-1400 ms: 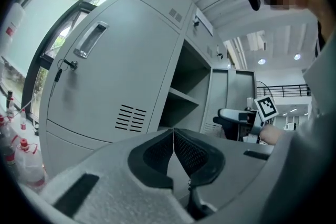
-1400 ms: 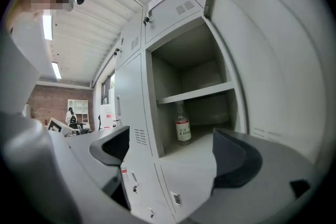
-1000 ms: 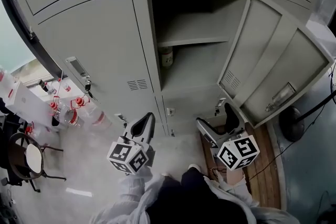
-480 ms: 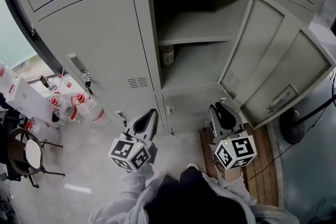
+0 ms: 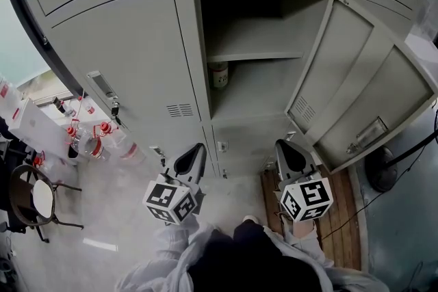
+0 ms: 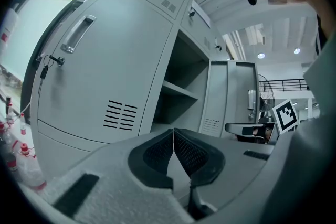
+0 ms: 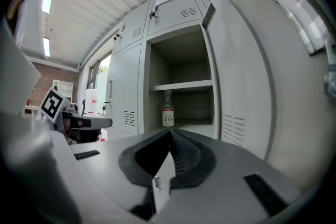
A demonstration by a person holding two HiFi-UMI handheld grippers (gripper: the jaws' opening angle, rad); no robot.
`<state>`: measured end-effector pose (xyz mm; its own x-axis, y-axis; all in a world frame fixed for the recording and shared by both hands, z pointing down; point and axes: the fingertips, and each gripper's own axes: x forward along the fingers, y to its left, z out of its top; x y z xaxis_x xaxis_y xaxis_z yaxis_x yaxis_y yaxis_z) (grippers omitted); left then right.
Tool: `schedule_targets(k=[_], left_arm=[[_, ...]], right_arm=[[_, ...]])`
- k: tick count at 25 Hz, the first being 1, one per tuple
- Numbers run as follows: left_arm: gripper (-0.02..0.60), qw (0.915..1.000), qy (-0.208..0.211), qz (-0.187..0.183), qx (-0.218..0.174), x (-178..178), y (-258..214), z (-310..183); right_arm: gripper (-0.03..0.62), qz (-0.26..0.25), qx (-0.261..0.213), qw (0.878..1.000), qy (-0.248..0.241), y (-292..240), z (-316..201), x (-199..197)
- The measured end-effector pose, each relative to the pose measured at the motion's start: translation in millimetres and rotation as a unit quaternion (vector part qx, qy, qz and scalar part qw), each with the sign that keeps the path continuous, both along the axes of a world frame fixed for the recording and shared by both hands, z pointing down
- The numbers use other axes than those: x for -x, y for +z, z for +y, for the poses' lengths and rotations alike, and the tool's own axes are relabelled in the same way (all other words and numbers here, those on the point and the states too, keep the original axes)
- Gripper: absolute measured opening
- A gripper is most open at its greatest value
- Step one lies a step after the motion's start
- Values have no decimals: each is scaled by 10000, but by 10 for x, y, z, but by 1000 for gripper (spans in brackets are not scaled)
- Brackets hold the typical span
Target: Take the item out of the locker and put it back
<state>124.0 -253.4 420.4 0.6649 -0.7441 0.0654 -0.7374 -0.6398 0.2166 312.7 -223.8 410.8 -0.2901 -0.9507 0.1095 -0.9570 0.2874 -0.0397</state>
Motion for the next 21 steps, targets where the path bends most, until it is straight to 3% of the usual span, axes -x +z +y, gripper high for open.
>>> schedule_targets(k=[21], left_arm=[[9, 9999, 62, -81, 24, -110, -2, 2]], right_arm=[[0, 101, 141, 9998, -19, 42, -42, -58]])
